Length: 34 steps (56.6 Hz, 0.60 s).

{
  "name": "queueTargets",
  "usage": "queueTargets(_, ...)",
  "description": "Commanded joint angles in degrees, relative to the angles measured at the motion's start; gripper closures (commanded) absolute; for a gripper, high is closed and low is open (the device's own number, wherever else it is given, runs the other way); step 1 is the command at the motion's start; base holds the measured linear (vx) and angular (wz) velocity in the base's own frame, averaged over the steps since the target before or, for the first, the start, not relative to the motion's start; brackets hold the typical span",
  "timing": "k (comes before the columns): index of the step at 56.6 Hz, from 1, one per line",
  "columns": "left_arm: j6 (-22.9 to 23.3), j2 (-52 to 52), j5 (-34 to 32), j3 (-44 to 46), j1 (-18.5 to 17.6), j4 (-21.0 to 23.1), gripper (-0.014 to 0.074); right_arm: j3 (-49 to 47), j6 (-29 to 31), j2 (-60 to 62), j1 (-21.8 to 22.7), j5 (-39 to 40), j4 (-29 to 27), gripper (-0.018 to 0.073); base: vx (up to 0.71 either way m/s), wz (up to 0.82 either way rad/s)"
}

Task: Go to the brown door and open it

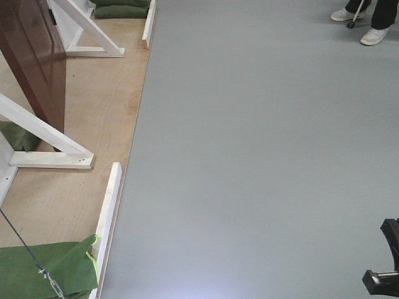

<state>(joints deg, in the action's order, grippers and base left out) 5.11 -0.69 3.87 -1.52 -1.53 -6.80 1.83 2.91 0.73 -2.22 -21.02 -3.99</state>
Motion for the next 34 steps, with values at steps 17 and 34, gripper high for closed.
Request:
queueTargets(17, 0.1, -0.7, -4.2, 1.0, -0.2, 0.4, 0.0561, 0.2, 0.4, 0.3, 0.0, 4.4, 0.2, 0.0559, 0.00, 0.00)
queueTargets(34, 0.1, -0.7, -4.2, 1.0, -0.2, 0.4, 0.0561, 0.2, 0.4, 0.3, 0.0, 4.4, 0.2, 0.0559, 0.00, 0.00)
